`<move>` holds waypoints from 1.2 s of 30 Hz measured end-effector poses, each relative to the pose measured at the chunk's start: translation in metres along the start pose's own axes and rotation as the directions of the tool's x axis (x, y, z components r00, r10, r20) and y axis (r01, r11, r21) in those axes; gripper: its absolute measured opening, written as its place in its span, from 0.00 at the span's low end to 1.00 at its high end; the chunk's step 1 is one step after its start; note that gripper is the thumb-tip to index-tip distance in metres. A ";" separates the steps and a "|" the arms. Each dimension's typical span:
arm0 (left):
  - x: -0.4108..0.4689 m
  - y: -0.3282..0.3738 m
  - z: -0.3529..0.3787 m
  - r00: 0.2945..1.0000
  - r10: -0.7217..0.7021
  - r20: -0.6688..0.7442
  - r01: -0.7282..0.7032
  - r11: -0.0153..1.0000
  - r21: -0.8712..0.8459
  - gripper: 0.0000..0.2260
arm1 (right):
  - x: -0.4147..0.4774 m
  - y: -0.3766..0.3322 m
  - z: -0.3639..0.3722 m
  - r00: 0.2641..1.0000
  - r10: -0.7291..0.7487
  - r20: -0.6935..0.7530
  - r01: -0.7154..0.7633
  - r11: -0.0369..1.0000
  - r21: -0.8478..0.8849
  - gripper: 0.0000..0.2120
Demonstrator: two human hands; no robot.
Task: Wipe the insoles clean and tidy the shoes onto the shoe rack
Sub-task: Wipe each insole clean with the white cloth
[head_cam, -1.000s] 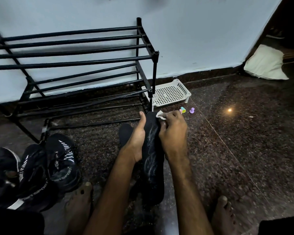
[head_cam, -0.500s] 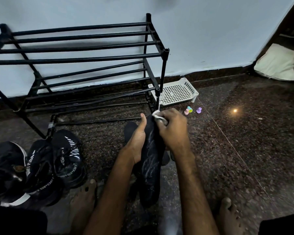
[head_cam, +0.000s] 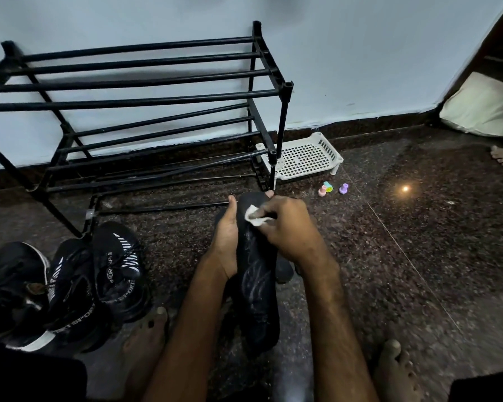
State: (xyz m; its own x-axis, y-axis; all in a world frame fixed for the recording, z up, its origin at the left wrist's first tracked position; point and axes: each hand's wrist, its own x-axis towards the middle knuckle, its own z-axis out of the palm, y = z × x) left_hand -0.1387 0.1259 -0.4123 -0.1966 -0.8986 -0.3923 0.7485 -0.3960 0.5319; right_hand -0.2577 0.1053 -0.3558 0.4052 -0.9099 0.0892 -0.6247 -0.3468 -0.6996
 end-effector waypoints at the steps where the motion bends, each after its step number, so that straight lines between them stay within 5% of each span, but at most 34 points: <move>1: -0.001 0.001 0.001 1.000 0.000 0.019 0.000 1.000 0.002 0.35 | 0.000 0.004 -0.001 0.997 0.059 -0.042 -0.061 0.997 -0.041 0.08; 5: -0.001 -0.006 0.011 0.996 -0.073 0.056 0.073 0.997 0.009 0.32 | 0.000 0.001 -0.003 0.930 0.098 -0.355 -0.157 0.978 -0.141 0.09; 10: -0.002 -0.002 0.011 0.999 -0.033 0.000 0.033 0.996 -0.086 0.30 | -0.001 -0.006 -0.001 0.999 -0.008 -0.034 0.007 1.000 -0.024 0.10; 15: -0.004 -0.005 0.021 0.995 -0.095 0.020 0.095 0.995 -0.011 0.28 | -0.005 -0.004 -0.010 0.930 0.123 -0.347 -0.204 0.957 -0.207 0.11; 19: -0.004 0.001 0.023 0.997 -0.076 -0.023 0.074 0.995 -0.062 0.25 | 0.000 -0.014 -0.005 0.986 -0.027 -0.166 0.022 0.999 -0.032 0.10; 21: -0.005 0.004 0.021 0.998 -0.054 -0.038 0.051 0.996 -0.067 0.25 | -0.001 -0.011 -0.007 0.997 0.010 -0.072 -0.012 0.999 -0.040 0.09; 26: -0.008 0.001 0.030 0.996 -0.075 -0.046 0.076 0.997 0.017 0.23 | -0.001 -0.004 -0.012 0.925 0.111 -0.362 -0.181 0.970 -0.164 0.10; 29: -0.007 0.002 0.027 0.996 -0.055 -0.066 0.054 0.998 -0.016 0.22 | 0.001 -0.014 -0.005 0.983 -0.012 -0.181 0.006 0.999 -0.038 0.10; 31: -0.009 0.004 0.024 0.997 -0.037 -0.071 0.036 0.999 -0.028 0.23 | 0.000 -0.011 -0.006 0.998 -0.002 -0.059 0.001 1.000 -0.015 0.10; 36: -0.015 0.002 0.029 0.995 -0.095 -0.006 0.095 0.995 0.027 0.27 | -0.002 -0.001 -0.014 0.935 0.149 -0.322 -0.212 0.962 -0.170 0.10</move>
State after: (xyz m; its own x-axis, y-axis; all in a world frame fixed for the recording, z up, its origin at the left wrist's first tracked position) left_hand -0.1531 0.1334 -0.3835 -0.2627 -0.8557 -0.4458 0.7088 -0.4847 0.5125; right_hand -0.2675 0.1039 -0.3451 0.0711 -0.9756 0.2077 -0.8007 -0.1800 -0.5713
